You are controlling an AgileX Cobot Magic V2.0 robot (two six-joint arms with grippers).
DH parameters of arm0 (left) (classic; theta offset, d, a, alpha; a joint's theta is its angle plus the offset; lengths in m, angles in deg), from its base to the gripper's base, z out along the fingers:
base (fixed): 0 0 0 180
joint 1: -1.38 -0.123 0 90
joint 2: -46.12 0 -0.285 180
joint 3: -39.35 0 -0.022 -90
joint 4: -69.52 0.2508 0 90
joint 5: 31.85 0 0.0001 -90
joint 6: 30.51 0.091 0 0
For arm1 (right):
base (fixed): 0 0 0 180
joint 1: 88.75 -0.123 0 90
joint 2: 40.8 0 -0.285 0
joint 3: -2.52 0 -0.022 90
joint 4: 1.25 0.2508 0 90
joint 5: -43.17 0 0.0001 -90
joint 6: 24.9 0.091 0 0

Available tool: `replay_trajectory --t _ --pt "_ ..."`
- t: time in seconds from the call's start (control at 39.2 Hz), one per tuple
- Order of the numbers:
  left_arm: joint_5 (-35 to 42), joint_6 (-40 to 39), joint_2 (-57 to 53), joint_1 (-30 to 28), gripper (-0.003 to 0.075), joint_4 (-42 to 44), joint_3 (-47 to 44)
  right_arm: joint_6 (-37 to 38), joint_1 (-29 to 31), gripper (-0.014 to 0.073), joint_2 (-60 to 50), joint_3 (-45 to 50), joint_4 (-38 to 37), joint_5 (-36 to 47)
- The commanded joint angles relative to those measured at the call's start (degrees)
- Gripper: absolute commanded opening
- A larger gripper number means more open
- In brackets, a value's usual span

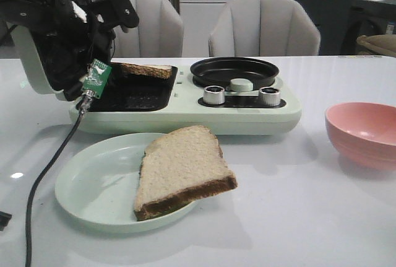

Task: Make breakfast with bread and shrimp
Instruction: 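Lower the bread into the sandwich maker tray and open the left gripper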

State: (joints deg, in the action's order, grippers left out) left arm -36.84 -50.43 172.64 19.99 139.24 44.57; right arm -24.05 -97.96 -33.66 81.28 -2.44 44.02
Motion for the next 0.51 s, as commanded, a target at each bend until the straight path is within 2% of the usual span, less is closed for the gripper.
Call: replay_trajectory --t 0.0,0.23,0.48 --pt "-0.92 3.23 -4.19 0.67 0.0583 -7.56 0.77 -0.19 0.41 0.0118 -1.18 -0.97 -0.53 4.21" --pt "-3.69 11.46 -6.57 2.15 0.0583 -17.94 0.77 -0.19 0.41 0.0118 -1.18 -0.97 -0.53 4.21" --pt "-5.93 11.74 -10.53 3.27 0.0583 -22.73 0.77 -0.19 0.41 0.0118 -1.18 -0.97 -0.53 4.21"
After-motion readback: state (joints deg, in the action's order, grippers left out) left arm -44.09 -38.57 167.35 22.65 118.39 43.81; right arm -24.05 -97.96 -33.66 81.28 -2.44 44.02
